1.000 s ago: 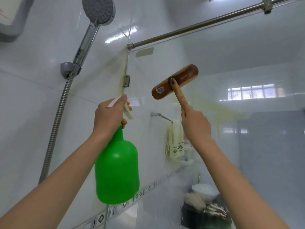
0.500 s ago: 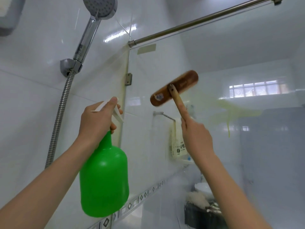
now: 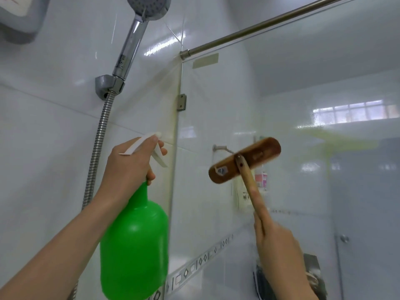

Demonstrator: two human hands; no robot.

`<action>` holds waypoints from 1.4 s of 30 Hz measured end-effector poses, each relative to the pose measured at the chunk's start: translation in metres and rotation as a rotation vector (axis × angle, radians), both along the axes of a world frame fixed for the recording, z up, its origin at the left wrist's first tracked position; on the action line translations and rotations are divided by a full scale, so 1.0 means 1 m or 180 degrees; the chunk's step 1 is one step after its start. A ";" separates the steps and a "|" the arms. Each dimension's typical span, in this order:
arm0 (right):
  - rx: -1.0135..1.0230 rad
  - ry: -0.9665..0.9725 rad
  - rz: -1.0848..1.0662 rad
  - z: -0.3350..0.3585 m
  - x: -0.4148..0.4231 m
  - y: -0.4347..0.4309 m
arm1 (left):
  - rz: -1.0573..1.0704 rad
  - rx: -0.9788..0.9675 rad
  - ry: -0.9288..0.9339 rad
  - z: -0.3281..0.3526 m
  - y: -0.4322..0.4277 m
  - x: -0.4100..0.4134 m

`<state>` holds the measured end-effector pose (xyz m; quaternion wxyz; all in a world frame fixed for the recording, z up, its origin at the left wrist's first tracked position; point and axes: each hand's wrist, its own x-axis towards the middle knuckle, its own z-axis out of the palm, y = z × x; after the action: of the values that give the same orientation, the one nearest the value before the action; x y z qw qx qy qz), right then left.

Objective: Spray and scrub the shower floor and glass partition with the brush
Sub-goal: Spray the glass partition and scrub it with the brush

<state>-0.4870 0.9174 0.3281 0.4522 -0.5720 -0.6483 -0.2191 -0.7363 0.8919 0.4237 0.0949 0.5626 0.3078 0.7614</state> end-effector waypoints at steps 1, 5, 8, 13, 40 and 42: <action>0.0038 -0.0002 0.0054 0.006 -0.003 0.007 | 0.0031 -0.0015 0.0058 -0.002 0.000 -0.003; 0.0811 -0.0358 0.0128 0.122 -0.042 0.062 | 0.0113 -0.0036 0.0143 -0.004 0.001 -0.011; 0.0883 -0.0523 0.0169 0.171 -0.055 0.084 | 0.0085 -0.0069 0.0025 -0.003 0.002 -0.015; 0.0157 -0.0264 0.0194 0.026 -0.039 0.044 | -0.0167 -0.0220 -0.0095 -0.003 0.001 -0.019; 0.0068 -0.0084 -0.0112 0.019 0.060 -0.029 | -0.0370 -0.0220 -0.0053 -0.017 -0.009 0.040; 0.0471 -0.0214 -0.0098 0.072 0.059 -0.017 | -0.0465 -0.0289 -0.0018 -0.014 -0.010 0.052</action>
<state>-0.4276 0.9009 0.3997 0.4678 -0.5393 -0.6363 -0.2924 -0.6846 0.8815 0.4093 0.1764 0.5765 0.2998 0.7393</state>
